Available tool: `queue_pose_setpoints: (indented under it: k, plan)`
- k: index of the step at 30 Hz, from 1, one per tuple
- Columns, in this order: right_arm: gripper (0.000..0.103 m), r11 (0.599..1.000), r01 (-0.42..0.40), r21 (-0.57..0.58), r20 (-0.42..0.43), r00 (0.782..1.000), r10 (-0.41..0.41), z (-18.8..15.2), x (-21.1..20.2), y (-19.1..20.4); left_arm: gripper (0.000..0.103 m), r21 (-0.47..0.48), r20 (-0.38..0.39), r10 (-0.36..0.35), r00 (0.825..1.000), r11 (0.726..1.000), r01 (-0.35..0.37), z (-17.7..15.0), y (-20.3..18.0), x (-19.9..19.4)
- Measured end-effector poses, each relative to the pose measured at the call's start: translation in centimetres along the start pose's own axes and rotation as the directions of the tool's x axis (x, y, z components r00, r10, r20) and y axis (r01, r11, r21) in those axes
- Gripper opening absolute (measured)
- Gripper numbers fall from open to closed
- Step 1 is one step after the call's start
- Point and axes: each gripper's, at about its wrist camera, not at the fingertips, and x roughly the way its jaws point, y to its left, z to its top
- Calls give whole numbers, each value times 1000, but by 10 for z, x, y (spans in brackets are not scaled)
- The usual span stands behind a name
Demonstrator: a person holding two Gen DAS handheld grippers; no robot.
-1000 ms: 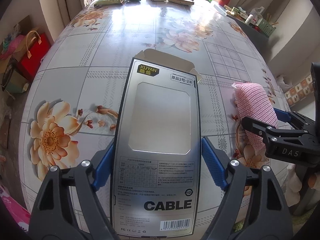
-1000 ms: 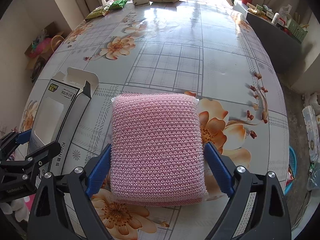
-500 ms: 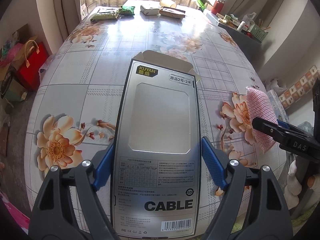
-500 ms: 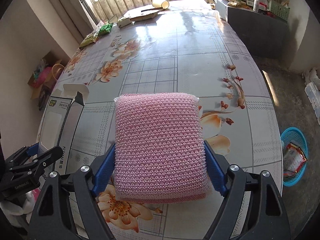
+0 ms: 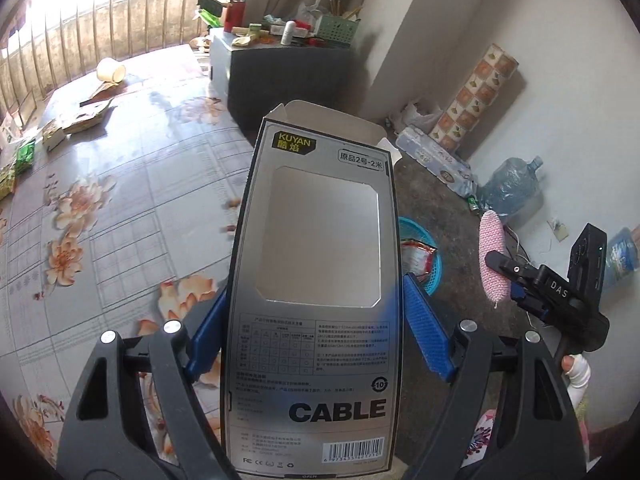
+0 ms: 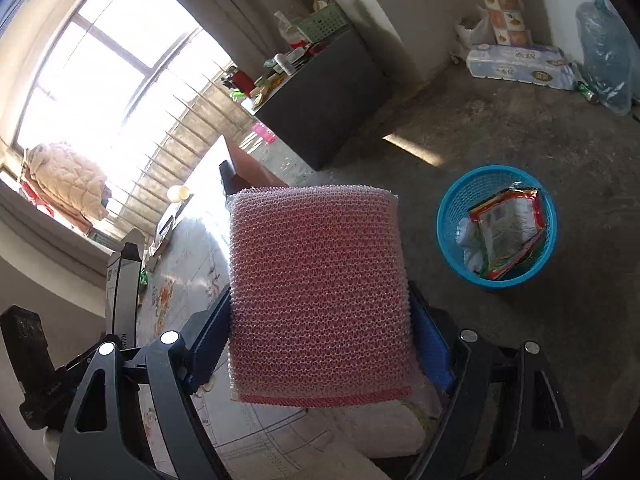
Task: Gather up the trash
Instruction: 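Carry the box and pink pad to the blue wastebasket and release both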
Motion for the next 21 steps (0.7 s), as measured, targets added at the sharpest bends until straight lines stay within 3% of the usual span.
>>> queue_pose_setpoints:
  k: [3, 8, 10, 14, 15, 19, 21]
  plan:
    - [79, 989, 54, 139, 0, 999, -55, 13, 14, -67, 77, 70, -88, -77, 993, 994, 83, 28, -57, 64]
    - [79, 945, 89, 316, -63, 995, -73, 26, 82, -143, 77, 97, -257, -105, 961, 986, 134, 51, -123, 190]
    - [79, 923, 108, 369, -88, 993, -81, 36, 112, -166, 77, 124, -296, -81, 952, 985, 122, 54, -144, 233]
    - [82, 893, 102, 438, -39, 995, -95, 57, 160, -213, 78, 152, -312, -56, 948, 983, 108, 59, -172, 300]
    - [84, 885, 111, 453, -43, 994, -103, 58, 176, -226, 86, 151, -308, -66, 949, 981, 118, 60, -178, 316]
    - [84, 827, 200, 525, -92, 980, -178, 52, 217, -276, 87, 114, -345, -72, 936, 986, 118, 59, -186, 383]
    - [84, 824, 209, 527, -96, 978, -186, 49, 220, -286, 86, 80, -370, -93, 924, 988, 131, 56, -187, 400]
